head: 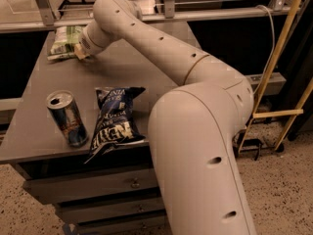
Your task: Pick green jalapeno chip bag
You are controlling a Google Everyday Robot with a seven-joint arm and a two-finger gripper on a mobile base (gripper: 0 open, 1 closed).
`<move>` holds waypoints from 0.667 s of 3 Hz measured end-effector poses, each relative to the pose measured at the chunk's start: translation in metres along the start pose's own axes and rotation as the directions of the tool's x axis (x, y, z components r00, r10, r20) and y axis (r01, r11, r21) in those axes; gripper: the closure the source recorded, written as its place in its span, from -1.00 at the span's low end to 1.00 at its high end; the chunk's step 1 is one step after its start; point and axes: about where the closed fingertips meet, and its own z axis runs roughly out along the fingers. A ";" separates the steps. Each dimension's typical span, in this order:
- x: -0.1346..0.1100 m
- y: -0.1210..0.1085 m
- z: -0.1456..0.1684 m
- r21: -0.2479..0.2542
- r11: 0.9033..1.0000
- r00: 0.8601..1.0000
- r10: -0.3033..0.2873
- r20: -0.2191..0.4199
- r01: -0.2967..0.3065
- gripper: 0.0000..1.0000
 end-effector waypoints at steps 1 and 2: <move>0.000 0.000 0.000 0.000 1.000 1.000 0.000 0.000 0.000 1.00; 0.000 0.000 0.000 0.000 1.000 1.000 0.000 0.000 0.000 1.00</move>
Offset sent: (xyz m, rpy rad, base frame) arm -0.1267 0.0444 0.1882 -0.1138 -0.4794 0.2591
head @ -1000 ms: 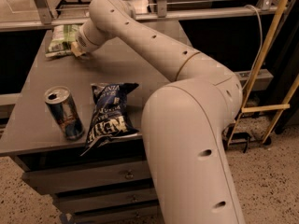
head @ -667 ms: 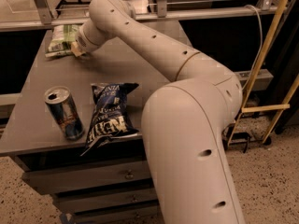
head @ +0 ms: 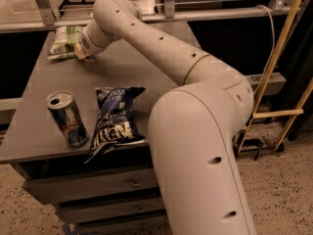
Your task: Pick green jalapeno chip bag
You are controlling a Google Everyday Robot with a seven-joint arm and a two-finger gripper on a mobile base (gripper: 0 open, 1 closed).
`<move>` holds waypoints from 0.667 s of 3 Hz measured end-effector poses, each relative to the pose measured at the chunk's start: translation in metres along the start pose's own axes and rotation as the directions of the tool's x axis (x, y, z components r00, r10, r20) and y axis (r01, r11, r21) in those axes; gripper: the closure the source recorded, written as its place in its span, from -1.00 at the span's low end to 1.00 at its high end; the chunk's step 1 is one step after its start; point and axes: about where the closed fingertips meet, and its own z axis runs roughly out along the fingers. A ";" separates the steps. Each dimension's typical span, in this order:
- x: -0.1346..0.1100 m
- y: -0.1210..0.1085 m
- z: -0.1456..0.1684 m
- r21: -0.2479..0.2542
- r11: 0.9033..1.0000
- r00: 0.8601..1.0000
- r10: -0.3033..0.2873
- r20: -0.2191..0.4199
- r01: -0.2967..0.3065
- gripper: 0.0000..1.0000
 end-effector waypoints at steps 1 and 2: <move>0.000 0.000 0.000 0.000 1.000 1.000 0.000 0.000 0.000 0.65; 0.000 0.000 0.000 0.000 1.000 1.000 0.000 0.000 0.000 0.19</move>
Offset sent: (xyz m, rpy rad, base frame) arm 0.0000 0.0001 -0.0001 -0.0001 0.0001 0.0001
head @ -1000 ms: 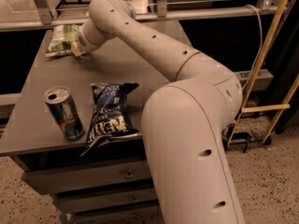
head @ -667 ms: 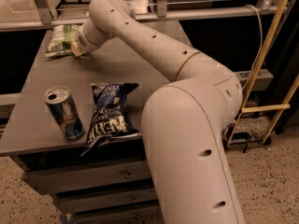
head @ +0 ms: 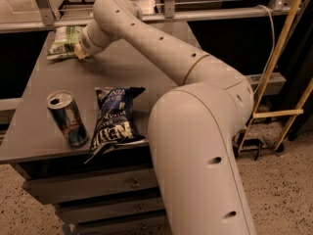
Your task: Pick green jalapeno chip bag
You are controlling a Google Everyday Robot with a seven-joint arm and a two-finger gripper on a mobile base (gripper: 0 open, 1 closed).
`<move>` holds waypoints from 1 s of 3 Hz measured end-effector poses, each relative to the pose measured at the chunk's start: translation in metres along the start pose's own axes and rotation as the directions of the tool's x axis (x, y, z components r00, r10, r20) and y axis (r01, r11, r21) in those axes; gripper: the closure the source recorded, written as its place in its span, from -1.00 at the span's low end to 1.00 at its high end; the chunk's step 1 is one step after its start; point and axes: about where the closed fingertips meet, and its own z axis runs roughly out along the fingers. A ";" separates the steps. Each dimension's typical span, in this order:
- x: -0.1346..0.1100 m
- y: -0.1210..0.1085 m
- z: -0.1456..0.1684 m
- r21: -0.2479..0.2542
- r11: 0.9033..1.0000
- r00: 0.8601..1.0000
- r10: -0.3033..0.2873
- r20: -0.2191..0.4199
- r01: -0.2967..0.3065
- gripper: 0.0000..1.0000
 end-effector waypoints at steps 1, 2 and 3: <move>0.000 0.000 0.000 0.000 1.000 1.000 0.000 0.000 0.000 -0.45; 0.000 0.000 0.000 0.000 1.000 1.000 0.000 0.000 0.000 -0.89; -0.001 0.000 -0.001 0.000 1.000 1.000 0.000 0.000 0.000 -1.00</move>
Offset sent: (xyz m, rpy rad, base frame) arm -0.0082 0.0058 0.0216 0.0258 -0.0368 0.0697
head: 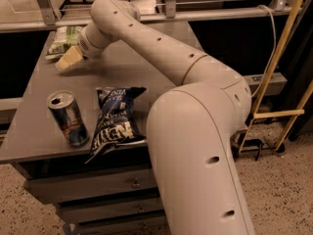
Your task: Pick green jalapeno chip bag
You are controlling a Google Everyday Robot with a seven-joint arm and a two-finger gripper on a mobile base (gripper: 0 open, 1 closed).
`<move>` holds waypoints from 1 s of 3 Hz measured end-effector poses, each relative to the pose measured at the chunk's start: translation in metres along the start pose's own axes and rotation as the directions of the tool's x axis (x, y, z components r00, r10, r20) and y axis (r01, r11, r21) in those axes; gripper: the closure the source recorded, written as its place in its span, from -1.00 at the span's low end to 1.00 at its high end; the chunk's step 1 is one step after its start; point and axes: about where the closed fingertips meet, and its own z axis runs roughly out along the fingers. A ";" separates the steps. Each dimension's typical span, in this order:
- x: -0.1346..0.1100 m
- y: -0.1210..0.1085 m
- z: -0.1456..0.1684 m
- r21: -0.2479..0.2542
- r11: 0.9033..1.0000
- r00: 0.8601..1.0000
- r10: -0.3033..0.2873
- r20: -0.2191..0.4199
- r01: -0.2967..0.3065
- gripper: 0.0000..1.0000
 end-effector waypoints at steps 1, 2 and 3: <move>-0.018 0.007 -0.011 -0.011 0.999 0.998 -0.040 0.042 0.041 -1.00; -0.035 0.009 -0.023 -0.002 0.996 0.992 -0.083 0.092 0.084 -1.00; -0.035 0.009 -0.022 -0.003 0.996 0.992 -0.086 0.092 0.086 -1.00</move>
Offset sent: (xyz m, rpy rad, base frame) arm -0.0024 0.0052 0.0735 0.0825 -0.1847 0.0736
